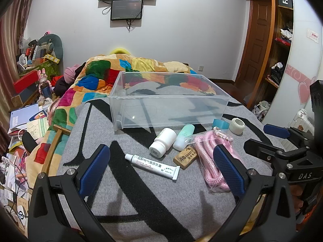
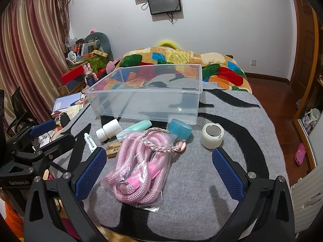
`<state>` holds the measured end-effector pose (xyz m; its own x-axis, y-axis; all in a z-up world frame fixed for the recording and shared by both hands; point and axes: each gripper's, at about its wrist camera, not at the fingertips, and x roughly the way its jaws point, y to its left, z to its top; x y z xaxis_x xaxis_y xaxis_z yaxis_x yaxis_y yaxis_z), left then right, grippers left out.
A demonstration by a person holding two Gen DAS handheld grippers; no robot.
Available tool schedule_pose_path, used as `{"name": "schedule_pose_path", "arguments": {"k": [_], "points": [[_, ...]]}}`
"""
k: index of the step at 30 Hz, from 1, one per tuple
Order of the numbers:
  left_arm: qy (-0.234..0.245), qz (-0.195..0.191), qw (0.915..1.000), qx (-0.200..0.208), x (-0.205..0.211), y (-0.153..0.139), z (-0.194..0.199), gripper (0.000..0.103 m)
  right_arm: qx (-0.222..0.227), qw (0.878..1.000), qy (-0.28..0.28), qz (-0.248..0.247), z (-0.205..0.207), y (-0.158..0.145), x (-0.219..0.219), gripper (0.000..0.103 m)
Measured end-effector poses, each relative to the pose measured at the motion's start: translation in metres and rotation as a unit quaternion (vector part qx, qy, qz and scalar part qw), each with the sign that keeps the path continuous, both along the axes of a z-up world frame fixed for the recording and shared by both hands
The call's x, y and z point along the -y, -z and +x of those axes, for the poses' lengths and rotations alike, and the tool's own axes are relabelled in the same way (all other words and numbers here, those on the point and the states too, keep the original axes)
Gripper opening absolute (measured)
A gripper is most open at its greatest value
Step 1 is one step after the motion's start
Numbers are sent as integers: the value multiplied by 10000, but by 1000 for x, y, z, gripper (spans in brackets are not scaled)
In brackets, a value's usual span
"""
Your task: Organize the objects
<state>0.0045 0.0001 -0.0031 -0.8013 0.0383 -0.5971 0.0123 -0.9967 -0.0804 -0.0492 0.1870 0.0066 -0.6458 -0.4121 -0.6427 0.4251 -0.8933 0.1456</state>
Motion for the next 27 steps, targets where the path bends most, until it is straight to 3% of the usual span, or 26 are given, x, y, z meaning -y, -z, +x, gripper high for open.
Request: {"name": "schedule_pose_path", "arguments": {"k": [27], "points": [[0, 12, 10000, 28, -1, 0, 2, 103, 29, 10000, -20, -43, 3, -2, 3, 103]]}}
